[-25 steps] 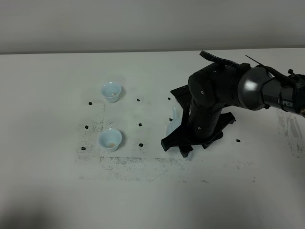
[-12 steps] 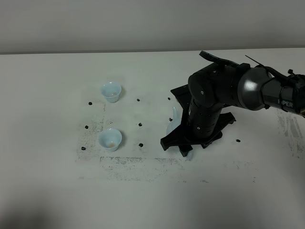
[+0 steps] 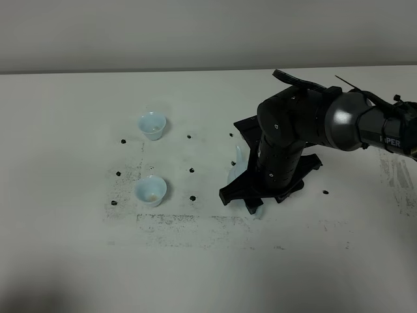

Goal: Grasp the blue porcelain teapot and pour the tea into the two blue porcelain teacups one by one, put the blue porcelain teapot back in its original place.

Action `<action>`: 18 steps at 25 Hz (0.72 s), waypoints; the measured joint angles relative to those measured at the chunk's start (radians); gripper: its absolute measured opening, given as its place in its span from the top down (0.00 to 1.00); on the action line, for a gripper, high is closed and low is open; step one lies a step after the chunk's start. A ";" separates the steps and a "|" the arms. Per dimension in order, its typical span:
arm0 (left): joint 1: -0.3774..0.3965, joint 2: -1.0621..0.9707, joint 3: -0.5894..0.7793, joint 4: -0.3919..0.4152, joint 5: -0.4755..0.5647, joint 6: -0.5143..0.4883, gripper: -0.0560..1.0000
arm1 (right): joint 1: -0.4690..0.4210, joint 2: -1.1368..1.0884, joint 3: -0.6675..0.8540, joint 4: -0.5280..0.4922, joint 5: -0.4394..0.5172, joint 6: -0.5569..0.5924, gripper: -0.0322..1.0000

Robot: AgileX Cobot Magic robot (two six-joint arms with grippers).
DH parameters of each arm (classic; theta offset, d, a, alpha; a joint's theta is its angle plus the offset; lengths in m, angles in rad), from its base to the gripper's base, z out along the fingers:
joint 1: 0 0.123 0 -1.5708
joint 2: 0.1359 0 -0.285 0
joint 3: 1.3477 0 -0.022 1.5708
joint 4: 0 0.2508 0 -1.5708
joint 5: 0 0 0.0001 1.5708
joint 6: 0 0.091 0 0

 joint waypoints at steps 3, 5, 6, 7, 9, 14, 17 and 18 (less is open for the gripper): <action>0.000 0.000 0.000 0.000 0.000 0.000 0.24 | 0.000 0.000 0.000 0.005 0.000 0.000 0.48; 0.000 0.000 0.000 0.000 0.000 0.000 0.24 | 0.000 0.000 0.000 0.006 0.000 0.000 0.50; 0.000 0.000 0.000 0.000 0.000 0.000 0.24 | 0.000 0.000 0.000 0.006 0.000 0.000 0.51; 0.000 0.000 0.000 0.000 0.000 0.000 0.24 | 0.000 0.000 0.000 0.006 0.000 0.001 0.53; 0.000 0.000 0.000 0.000 0.000 0.000 0.24 | 0.000 0.000 0.000 0.006 0.000 0.001 0.59; 0.000 0.000 0.000 0.000 0.000 0.000 0.24 | 0.000 0.000 0.000 0.006 0.001 0.001 0.78; 0.000 0.000 0.000 0.000 0.000 0.000 0.24 | 0.000 0.000 0.000 0.009 0.000 0.001 0.88; 0.000 0.000 0.000 0.000 0.000 0.000 0.24 | 0.000 0.000 0.000 0.010 0.000 0.001 0.89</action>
